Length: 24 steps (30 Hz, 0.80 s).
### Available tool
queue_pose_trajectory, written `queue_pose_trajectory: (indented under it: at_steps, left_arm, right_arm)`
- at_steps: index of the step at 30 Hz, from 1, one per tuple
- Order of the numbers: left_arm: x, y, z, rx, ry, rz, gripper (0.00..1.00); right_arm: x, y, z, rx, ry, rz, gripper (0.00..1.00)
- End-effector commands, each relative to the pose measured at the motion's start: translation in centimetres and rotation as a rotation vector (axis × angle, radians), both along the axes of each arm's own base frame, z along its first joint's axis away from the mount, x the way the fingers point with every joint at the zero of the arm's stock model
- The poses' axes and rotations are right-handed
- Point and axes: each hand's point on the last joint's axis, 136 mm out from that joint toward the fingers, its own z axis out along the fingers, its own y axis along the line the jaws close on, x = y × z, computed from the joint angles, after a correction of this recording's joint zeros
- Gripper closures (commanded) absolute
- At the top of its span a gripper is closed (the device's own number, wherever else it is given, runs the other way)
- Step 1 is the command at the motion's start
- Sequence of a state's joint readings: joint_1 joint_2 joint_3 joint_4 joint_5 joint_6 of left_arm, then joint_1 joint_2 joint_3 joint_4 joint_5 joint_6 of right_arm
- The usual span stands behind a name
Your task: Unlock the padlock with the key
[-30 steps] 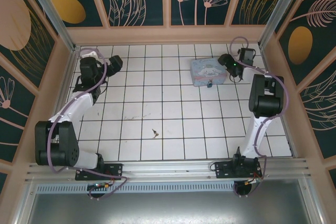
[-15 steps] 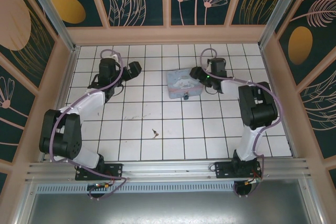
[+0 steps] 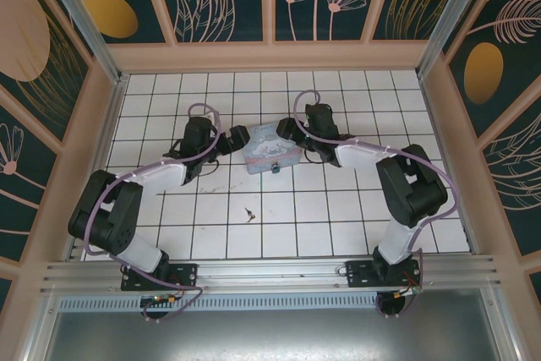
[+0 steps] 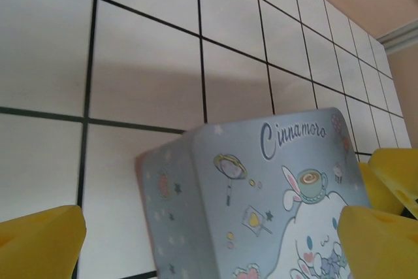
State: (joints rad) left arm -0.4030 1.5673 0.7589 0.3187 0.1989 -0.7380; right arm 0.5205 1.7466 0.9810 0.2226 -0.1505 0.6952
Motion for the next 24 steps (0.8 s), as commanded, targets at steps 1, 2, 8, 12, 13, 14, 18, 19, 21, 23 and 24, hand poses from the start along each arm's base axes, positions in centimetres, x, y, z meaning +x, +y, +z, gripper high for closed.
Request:
queue_pose_trajectory:
  at_steps: [1,2,8,12,13,14,18,19,21,23,24]
  left_arm:
    - [0.3,-1.0,0.1,-0.040,-0.022,-0.002,0.01]
    - [0.3,-1.3,0.1,-0.042,-0.023,-0.007,0.01]
    - [0.3,-2.8,-0.2,-0.051,-0.014,-0.039,0.01]
    - [0.1,-3.4,-0.3,-0.052,-0.014,-0.049,0.01]
    - [0.0,-3.5,-0.3,-0.052,-0.014,-0.052,0.01]
    - [-0.1,-3.6,-0.4,-0.053,-0.010,-0.054,0.01]
    - [-0.6,-4.2,-0.7,-0.057,-0.003,-0.066,0.01]
    - [-0.8,-4.4,-0.7,-0.057,-0.002,-0.068,0.01]
    - [-1.1,-4.7,-0.8,-0.057,0.000,-0.074,0.01]
    - [-1.3,-5.0,-0.9,-0.057,-0.001,-0.075,0.01]
    - [-1.4,-5.1,-1.0,-0.057,0.002,-0.075,0.01]
  right_arm:
    - [-0.8,-0.1,0.7,0.019,-0.009,-0.034,0.23]
    - [-1.1,-0.1,0.8,0.027,-0.007,-0.032,0.23]
    - [-2.9,0.6,0.3,0.061,0.011,-0.019,0.23]
    - [-4.2,0.9,0.0,0.074,0.019,-0.021,0.23]
    - [-4.5,1.0,0.0,0.078,0.020,-0.019,0.23]
    - [-4.7,1.1,0.0,0.083,0.020,-0.018,0.23]
    - [-5.7,1.3,-0.1,0.085,0.022,-0.009,0.23]
    - [-5.9,1.3,-0.2,0.085,0.023,-0.009,0.23]
    - [-6.4,1.3,-0.2,0.087,0.024,-0.008,0.23]
    - [-6.7,1.2,-0.3,0.083,0.026,-0.008,0.23]
    - [-6.9,1.1,-0.3,0.080,0.028,-0.008,0.23]
